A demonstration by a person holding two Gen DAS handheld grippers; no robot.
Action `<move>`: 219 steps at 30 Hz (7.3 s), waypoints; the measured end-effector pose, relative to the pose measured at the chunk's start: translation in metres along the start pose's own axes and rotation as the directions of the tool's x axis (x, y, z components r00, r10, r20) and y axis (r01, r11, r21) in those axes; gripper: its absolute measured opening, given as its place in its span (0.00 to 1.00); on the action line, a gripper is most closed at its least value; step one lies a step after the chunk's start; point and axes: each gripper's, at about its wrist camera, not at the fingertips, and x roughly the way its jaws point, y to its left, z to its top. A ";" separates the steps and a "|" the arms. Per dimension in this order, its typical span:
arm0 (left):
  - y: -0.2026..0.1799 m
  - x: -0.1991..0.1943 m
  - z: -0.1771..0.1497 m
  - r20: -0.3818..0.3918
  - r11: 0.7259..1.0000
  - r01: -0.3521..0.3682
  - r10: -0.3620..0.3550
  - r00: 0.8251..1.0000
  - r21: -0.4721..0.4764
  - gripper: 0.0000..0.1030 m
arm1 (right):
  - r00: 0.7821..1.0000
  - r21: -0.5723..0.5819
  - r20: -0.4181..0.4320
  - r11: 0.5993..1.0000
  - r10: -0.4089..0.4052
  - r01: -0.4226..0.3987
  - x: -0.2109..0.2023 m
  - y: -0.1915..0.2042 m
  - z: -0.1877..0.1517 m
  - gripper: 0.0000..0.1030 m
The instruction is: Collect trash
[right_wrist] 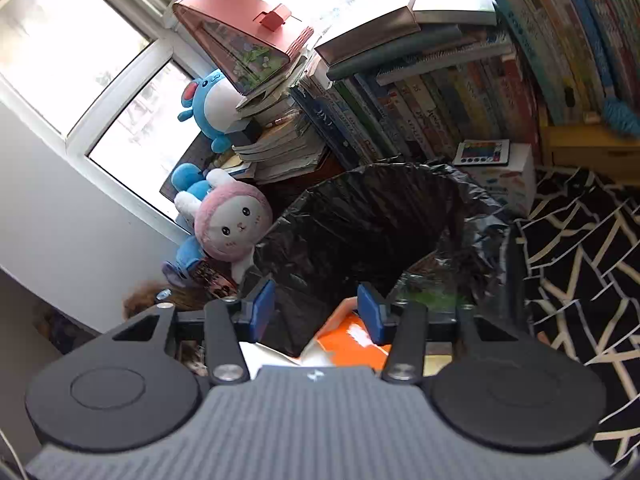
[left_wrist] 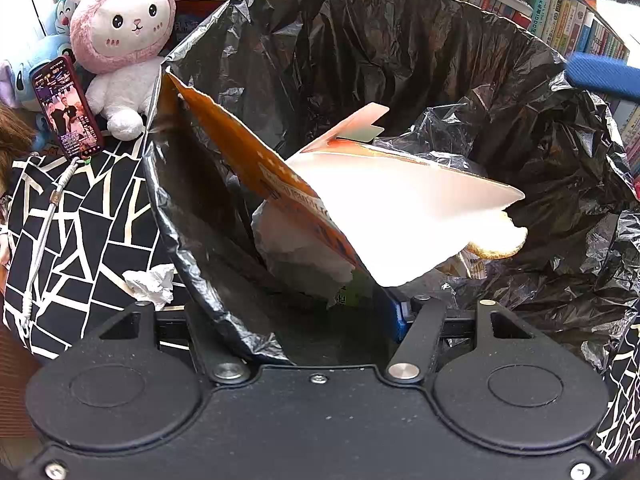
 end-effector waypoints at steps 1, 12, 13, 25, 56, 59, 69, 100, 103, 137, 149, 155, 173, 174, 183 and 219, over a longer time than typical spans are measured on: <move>0.000 0.000 0.000 0.000 1.000 0.000 0.000 1.000 0.000 0.59 | 1.000 -0.018 0.004 1.000 -0.012 0.012 -0.004 0.001 -0.003 0.63; 0.000 0.000 0.000 0.000 1.000 0.000 0.000 1.000 0.003 0.59 | 0.990 -0.108 0.067 0.986 -0.123 0.130 -0.040 -0.006 -0.031 0.68; 0.000 0.000 0.000 0.000 1.000 -0.001 0.001 1.000 0.004 0.59 | 0.989 -0.108 0.071 0.985 -0.128 0.135 -0.043 -0.008 -0.033 0.69; -0.001 -0.001 -0.002 0.000 1.000 -0.009 0.009 1.000 0.008 0.59 | 0.975 -0.095 0.109 0.974 -0.196 0.206 -0.077 -0.035 -0.054 0.74; -0.005 0.000 -0.003 0.003 0.999 -0.033 0.033 0.999 0.025 0.59 | 0.903 -0.029 0.039 0.903 -0.427 0.428 -0.075 -0.118 -0.121 0.86; -0.005 -0.001 -0.003 0.003 0.999 -0.036 0.036 0.999 0.026 0.59 | 0.897 -0.043 0.000 0.896 -0.443 0.442 -0.066 -0.133 -0.138 0.86; -0.006 -0.001 -0.003 0.005 0.999 -0.041 0.041 0.999 0.028 0.59 | 0.892 -0.169 -0.152 0.900 -0.427 0.402 -0.020 -0.148 -0.196 0.86; -0.006 -0.003 -0.003 0.016 0.998 -0.046 0.046 0.999 0.038 0.59 | 0.934 -0.040 0.106 0.937 -0.342 0.347 -0.070 -0.128 -0.111 0.56; -0.006 -0.003 -0.002 0.016 0.998 -0.046 0.045 0.999 0.037 0.59 | 0.942 -0.063 0.194 0.954 -0.275 0.292 -0.087 -0.104 -0.087 0.56; -0.003 -0.001 -0.003 0.017 0.999 -0.024 0.024 1.000 0.024 0.60 | 0.979 -0.250 0.191 0.961 -0.074 0.121 -0.038 -0.008 -0.043 0.87; -0.002 -0.002 -0.003 0.017 0.999 -0.024 0.024 1.000 0.022 0.60 | 0.942 -0.246 0.225 0.921 -0.250 0.303 -0.077 -0.060 -0.107 0.87; -0.003 -0.002 -0.004 0.018 0.999 -0.027 0.027 0.999 0.022 0.60 | 0.932 -0.243 0.156 0.902 -0.326 0.356 -0.070 -0.087 -0.142 0.87; -0.005 -0.003 -0.005 0.019 0.999 -0.040 0.040 0.999 0.030 0.60 | 0.885 -0.317 -0.213 0.886 -0.414 0.338 0.016 -0.124 -0.227 0.73; -0.005 -0.003 -0.005 0.019 0.999 -0.040 0.040 0.999 0.030 0.60 | 0.881 -0.326 -0.223 0.884 -0.417 0.336 0.020 -0.123 -0.230 0.73; -0.006 -0.003 -0.005 0.018 0.999 -0.037 0.037 0.999 0.031 0.60 | 0.855 -0.333 -0.271 0.876 -0.443 0.348 0.030 -0.127 -0.237 0.29; 0.000 -0.001 -0.003 0.017 1.000 -0.004 0.004 1.000 0.010 0.60 | 0.982 -0.285 0.181 0.953 -0.053 0.104 -0.053 0.005 -0.039 0.32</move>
